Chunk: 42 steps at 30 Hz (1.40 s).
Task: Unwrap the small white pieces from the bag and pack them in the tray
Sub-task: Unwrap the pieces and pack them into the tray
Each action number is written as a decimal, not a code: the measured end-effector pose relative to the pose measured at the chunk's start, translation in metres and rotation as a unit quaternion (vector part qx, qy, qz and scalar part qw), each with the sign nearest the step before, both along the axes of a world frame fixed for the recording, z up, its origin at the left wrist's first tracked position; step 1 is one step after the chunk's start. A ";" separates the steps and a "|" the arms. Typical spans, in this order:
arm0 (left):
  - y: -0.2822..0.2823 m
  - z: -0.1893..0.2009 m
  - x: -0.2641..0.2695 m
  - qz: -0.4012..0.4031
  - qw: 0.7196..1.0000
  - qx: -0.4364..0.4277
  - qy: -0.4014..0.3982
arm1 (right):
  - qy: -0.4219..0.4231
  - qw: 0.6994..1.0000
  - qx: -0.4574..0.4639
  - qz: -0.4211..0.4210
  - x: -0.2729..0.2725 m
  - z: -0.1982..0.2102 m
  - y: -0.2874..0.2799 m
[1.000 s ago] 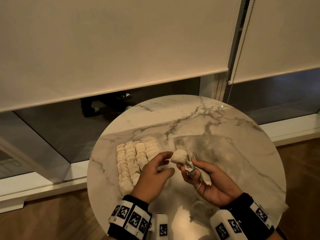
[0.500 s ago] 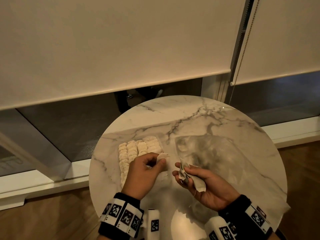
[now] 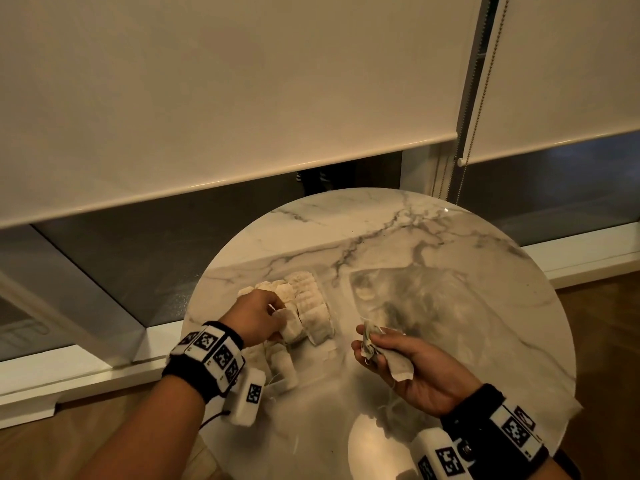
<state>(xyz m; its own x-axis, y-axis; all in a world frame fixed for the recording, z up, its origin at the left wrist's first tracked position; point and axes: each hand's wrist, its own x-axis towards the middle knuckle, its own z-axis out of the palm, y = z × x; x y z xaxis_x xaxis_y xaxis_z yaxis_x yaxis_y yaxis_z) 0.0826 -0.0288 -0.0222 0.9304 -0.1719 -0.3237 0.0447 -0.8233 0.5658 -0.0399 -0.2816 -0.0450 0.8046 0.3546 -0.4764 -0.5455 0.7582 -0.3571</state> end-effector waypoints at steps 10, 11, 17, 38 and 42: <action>-0.023 -0.021 0.028 -0.115 0.975 0.187 0.047 | -0.012 1.000 0.000 0.003 0.000 -0.001 -0.005; -0.023 -0.023 0.031 -0.118 0.972 0.199 0.043 | -0.013 1.000 0.000 0.006 -0.001 -0.002 -0.006; -0.026 -0.033 0.040 -0.122 0.959 0.253 0.041 | -0.018 1.000 0.013 0.006 0.001 -0.008 -0.009; -0.038 -0.019 0.013 -0.188 0.954 0.214 0.091 | -0.002 1.000 0.004 0.003 0.001 -0.005 -0.006; -0.038 -0.019 0.009 -0.186 0.956 0.214 0.079 | -0.002 1.000 0.007 -0.001 0.000 -0.003 -0.009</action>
<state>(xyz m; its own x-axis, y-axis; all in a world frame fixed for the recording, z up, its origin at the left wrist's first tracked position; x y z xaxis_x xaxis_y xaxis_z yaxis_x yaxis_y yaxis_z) 0.0920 -0.0666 -0.0412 0.7644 -0.3021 -0.5696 -0.2399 -0.9533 0.1836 -0.0401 -0.2905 -0.0478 0.8074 0.3590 -0.4683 -0.5422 0.7646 -0.3486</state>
